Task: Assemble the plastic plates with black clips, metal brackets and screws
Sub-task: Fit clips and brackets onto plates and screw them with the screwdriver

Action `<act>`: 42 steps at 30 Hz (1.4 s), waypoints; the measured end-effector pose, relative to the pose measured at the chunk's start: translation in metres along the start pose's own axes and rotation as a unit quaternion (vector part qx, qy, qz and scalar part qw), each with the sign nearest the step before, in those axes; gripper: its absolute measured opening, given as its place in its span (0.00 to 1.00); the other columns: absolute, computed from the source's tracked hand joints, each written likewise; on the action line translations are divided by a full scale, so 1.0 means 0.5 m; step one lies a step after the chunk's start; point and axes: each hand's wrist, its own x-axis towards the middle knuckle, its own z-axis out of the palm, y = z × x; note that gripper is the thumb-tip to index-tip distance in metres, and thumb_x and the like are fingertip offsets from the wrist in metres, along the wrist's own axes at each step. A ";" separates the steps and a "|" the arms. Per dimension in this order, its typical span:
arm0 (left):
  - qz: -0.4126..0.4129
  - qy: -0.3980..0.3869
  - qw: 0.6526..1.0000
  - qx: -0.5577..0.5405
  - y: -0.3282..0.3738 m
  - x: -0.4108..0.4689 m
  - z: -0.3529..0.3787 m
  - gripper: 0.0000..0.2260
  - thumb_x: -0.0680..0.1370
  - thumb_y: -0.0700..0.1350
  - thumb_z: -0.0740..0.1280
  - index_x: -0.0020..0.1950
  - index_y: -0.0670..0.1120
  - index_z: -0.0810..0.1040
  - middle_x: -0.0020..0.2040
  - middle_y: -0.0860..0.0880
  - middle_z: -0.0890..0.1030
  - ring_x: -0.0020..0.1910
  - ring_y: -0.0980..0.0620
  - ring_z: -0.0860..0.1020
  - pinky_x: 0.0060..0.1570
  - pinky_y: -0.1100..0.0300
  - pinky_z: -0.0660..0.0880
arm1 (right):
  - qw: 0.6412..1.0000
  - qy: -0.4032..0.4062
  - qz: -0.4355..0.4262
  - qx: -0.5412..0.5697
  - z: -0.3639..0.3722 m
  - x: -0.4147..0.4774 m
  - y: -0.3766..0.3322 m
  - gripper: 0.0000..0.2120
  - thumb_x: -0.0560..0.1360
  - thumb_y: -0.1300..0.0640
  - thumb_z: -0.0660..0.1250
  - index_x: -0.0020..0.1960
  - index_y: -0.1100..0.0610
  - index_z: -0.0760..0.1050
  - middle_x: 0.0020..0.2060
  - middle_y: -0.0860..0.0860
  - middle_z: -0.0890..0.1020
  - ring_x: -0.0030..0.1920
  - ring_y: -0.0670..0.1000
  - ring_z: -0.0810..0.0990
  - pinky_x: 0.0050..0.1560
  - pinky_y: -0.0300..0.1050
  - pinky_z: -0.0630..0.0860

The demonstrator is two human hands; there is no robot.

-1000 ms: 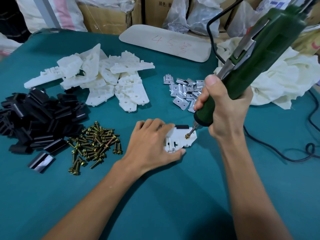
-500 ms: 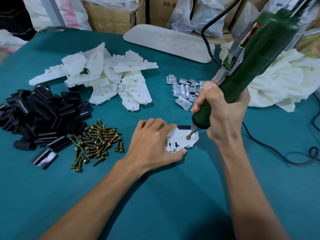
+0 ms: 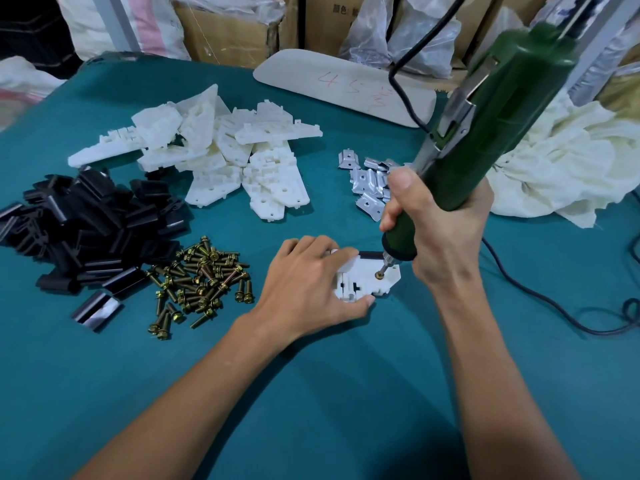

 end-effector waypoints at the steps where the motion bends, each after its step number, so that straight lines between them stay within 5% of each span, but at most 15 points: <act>1: 0.000 -0.001 1.000 0.002 0.000 0.000 -0.001 0.33 0.67 0.73 0.60 0.62 0.54 0.81 0.50 0.54 0.79 0.50 0.51 0.76 0.54 0.55 0.68 | 1.000 -0.005 0.005 0.005 0.000 0.000 -0.003 0.28 0.68 0.47 0.78 0.41 0.70 0.70 0.27 0.56 0.74 0.23 0.57 0.74 0.29 0.46 0.74; 7: 0.000 -0.005 1.000 -0.009 -0.003 -0.001 -0.001 0.32 0.67 0.74 0.61 0.62 0.56 0.81 0.51 0.55 0.79 0.51 0.52 0.76 0.56 0.59 0.63 | 0.999 -0.042 -0.014 0.026 -0.025 0.020 -0.069 0.15 0.70 0.41 0.77 0.35 0.49 0.78 0.25 0.49 0.77 0.23 0.54 0.74 0.30 0.48 0.74; 15: 0.010 -0.011 1.000 -0.019 -0.006 -0.007 -0.003 0.32 0.68 0.74 0.61 0.63 0.55 0.80 0.51 0.56 0.78 0.52 0.53 0.75 0.57 0.58 0.63 | 0.989 -0.002 0.143 -0.043 -0.116 -0.047 -0.103 0.14 0.69 0.38 0.76 0.44 0.47 0.79 0.35 0.51 0.77 0.31 0.52 0.78 0.29 0.46 0.78; 19: -0.012 -0.019 0.999 -0.038 -0.004 -0.008 -0.015 0.34 0.68 0.74 0.60 0.66 0.56 0.78 0.53 0.56 0.77 0.53 0.53 0.74 0.55 0.57 0.65 | 0.951 -0.038 0.242 -0.188 -0.172 -0.122 -0.082 0.18 0.70 0.40 0.78 0.51 0.42 0.73 0.32 0.40 0.75 0.29 0.48 0.78 0.29 0.48 0.80; 23: -0.068 0.011 0.982 -0.175 -0.007 -0.011 -0.046 0.29 0.68 0.73 0.63 0.62 0.58 0.78 0.50 0.61 0.76 0.50 0.59 0.73 0.50 0.59 0.68 | 0.877 -0.073 0.282 -0.381 -0.194 -0.163 -0.067 0.23 0.66 0.29 0.67 0.54 0.39 0.66 0.38 0.40 0.82 0.37 0.45 0.82 0.43 0.52 0.80; 26: -0.160 -0.013 0.883 -0.441 -0.009 -0.005 -0.074 0.21 0.69 0.70 0.64 0.52 0.58 0.81 0.43 0.60 0.79 0.41 0.58 0.76 0.42 0.63 0.70 | 0.800 -0.103 0.278 -0.521 -0.202 -0.167 -0.052 0.29 0.66 0.25 0.64 0.54 0.44 0.65 0.39 0.41 0.79 0.41 0.45 0.77 0.40 0.44 0.69; 29: -0.270 -0.084 0.649 -0.707 -0.013 0.008 -0.105 0.32 0.70 0.74 0.64 0.52 0.46 0.84 0.42 0.45 0.82 0.40 0.47 0.81 0.43 0.51 0.78 | 0.757 -0.123 0.247 -0.592 -0.194 -0.168 -0.044 0.27 0.67 0.27 0.67 0.51 0.47 0.65 0.39 0.41 0.76 0.39 0.39 0.72 0.36 0.35 0.62; 30: -0.285 -0.106 0.589 -0.749 -0.018 0.010 -0.108 0.37 0.70 0.75 0.61 0.54 0.42 0.84 0.43 0.42 0.81 0.41 0.43 0.81 0.45 0.48 0.79 | 0.748 -0.131 0.236 -0.606 -0.190 -0.169 -0.043 0.27 0.67 0.27 0.67 0.49 0.47 0.65 0.39 0.41 0.75 0.39 0.38 0.71 0.36 0.35 0.62; 32: -0.294 -0.140 0.524 -0.787 -0.027 0.009 -0.109 0.42 0.73 0.76 0.54 0.57 0.39 0.83 0.44 0.40 0.81 0.43 0.41 0.81 0.47 0.43 0.80 | 0.735 -0.147 0.226 -0.622 -0.183 -0.169 -0.042 0.26 0.66 0.27 0.67 0.46 0.47 0.65 0.39 0.41 0.75 0.39 0.36 0.70 0.36 0.36 0.62; 34: -0.296 -0.151 0.498 -0.801 -0.033 0.009 -0.101 0.42 0.77 0.74 0.51 0.59 0.38 0.83 0.45 0.40 0.81 0.44 0.40 0.81 0.50 0.40 0.79 | 0.718 -0.170 0.238 -0.632 -0.178 -0.166 -0.047 0.27 0.66 0.24 0.64 0.44 0.46 0.66 0.39 0.41 0.75 0.39 0.36 0.71 0.36 0.38 0.63; 37: -0.296 -0.152 0.512 -0.792 -0.029 0.008 -0.097 0.32 0.79 0.65 0.55 0.58 0.39 0.84 0.47 0.39 0.81 0.46 0.40 0.80 0.60 0.35 0.74 | 0.717 -0.160 0.232 -0.638 -0.171 -0.165 -0.054 0.31 0.64 0.19 0.59 0.47 0.46 0.69 0.44 0.42 0.74 0.45 0.46 0.75 0.41 0.43 0.67; 39: -0.297 -0.157 0.531 -0.778 -0.022 0.007 -0.101 0.25 0.74 0.61 0.64 0.54 0.41 0.85 0.48 0.40 0.81 0.49 0.41 0.78 0.57 0.40 0.76 | 0.764 -0.109 0.172 -0.612 -0.159 -0.169 -0.062 0.33 0.66 0.21 0.61 0.58 0.43 0.70 0.52 0.42 0.69 0.56 0.48 0.71 0.51 0.45 0.67; 42: -0.293 -0.163 0.540 -0.772 -0.002 0.005 -0.103 0.22 0.71 0.57 0.72 0.55 0.42 0.79 0.47 0.41 0.78 0.47 0.43 0.75 0.45 0.47 0.81 | 0.852 -0.103 0.082 -0.507 -0.102 -0.179 -0.076 0.28 0.65 0.23 0.65 0.60 0.35 0.67 0.51 0.35 0.71 0.55 0.40 0.72 0.52 0.40 0.69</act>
